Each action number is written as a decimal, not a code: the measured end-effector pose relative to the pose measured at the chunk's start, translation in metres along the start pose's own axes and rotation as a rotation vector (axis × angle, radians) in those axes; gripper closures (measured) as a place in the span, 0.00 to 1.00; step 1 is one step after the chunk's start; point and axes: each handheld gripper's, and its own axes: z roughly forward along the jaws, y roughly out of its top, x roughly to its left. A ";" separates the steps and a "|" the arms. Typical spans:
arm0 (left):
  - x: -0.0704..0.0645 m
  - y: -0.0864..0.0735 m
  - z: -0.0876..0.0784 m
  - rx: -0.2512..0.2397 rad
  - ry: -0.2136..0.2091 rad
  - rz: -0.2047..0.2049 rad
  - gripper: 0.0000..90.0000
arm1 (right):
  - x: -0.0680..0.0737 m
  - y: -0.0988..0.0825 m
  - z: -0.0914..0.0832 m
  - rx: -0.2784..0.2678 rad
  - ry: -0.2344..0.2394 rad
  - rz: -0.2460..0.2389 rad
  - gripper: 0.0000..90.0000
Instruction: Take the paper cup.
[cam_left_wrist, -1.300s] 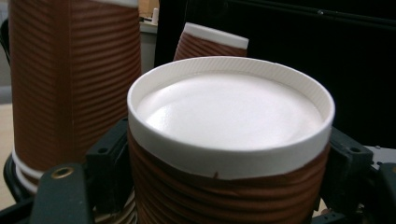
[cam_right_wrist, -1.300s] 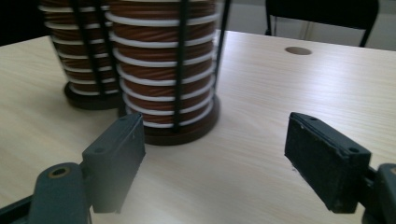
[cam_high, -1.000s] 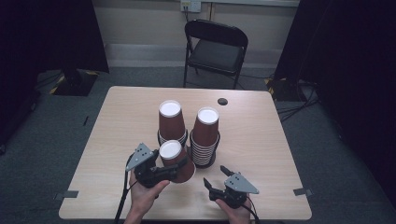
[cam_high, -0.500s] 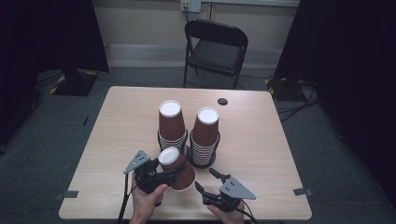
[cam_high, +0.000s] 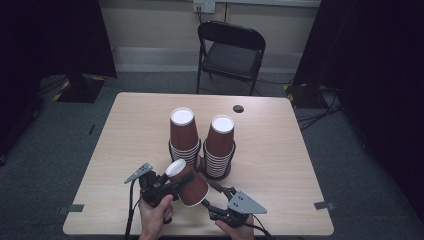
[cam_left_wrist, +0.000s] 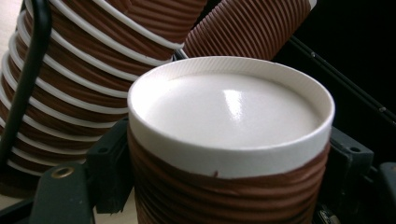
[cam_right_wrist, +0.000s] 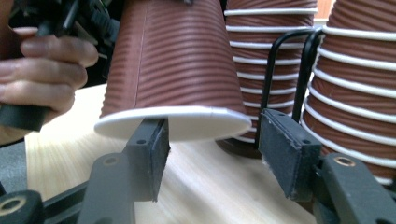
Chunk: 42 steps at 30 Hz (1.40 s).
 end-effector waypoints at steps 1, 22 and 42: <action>0.000 0.000 0.000 0.000 0.000 0.000 0.23 | 0.000 0.000 0.001 -0.004 0.005 -0.004 0.47; -0.011 -0.005 0.009 0.013 -0.071 -0.086 0.23 | -0.006 0.008 0.020 -0.094 -0.022 -0.109 0.76; -0.009 0.006 0.014 0.011 -0.051 0.006 0.19 | -0.010 0.006 0.011 -0.112 -0.051 -0.090 0.93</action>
